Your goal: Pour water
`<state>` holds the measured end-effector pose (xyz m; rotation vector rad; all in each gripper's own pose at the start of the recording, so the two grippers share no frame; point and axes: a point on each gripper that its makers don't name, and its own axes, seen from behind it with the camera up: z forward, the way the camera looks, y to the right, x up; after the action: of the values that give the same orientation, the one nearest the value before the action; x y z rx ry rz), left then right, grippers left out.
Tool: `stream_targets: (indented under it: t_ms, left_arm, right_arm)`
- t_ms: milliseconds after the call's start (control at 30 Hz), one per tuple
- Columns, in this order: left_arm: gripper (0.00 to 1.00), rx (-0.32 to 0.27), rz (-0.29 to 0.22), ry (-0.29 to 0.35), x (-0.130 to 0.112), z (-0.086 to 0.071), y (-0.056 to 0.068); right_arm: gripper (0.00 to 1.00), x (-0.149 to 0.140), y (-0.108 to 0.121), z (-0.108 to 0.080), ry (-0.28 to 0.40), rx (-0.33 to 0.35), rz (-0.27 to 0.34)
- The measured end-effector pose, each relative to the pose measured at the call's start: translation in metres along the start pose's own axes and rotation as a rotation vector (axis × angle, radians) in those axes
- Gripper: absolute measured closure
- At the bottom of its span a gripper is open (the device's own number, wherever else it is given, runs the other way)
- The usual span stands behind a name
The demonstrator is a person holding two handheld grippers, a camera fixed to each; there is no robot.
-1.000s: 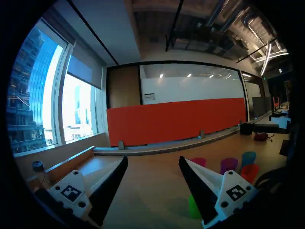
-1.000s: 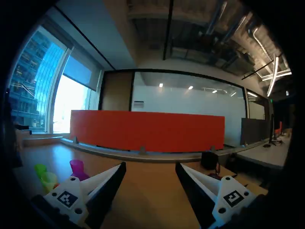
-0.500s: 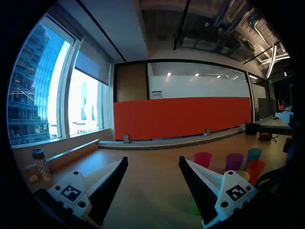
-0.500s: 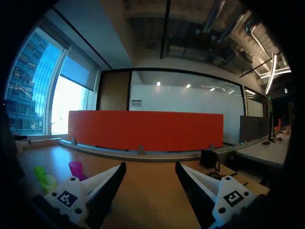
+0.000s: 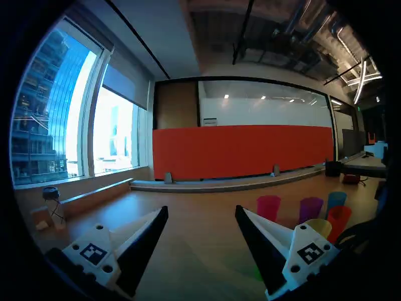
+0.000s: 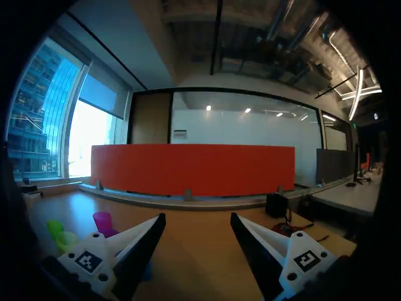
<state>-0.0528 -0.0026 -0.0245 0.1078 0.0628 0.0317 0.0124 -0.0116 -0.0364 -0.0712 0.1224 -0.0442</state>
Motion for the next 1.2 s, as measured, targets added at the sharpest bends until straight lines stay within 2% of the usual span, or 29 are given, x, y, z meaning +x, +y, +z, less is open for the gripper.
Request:
stream_targets:
  t_ms: [333, 700, 1200]
  left_arm:
    - [0.01, -0.014, 0.005, 0.001, -0.002, 0.009, 0.010]
    - [0.01, -0.022, 0.000, 0.004, 0.000, 0.017, 0.014]
    - [0.01, -0.020, -0.021, -0.009, -0.015, 0.021, 0.010]
  right_arm:
    - [0.00, 0.003, 0.000, -0.004, 0.001, -0.005, -0.003]
    - [0.00, 0.004, 0.001, -0.006, 0.002, -0.005, -0.003]
    - [0.00, 0.005, 0.002, -0.007, 0.004, -0.008, -0.004]
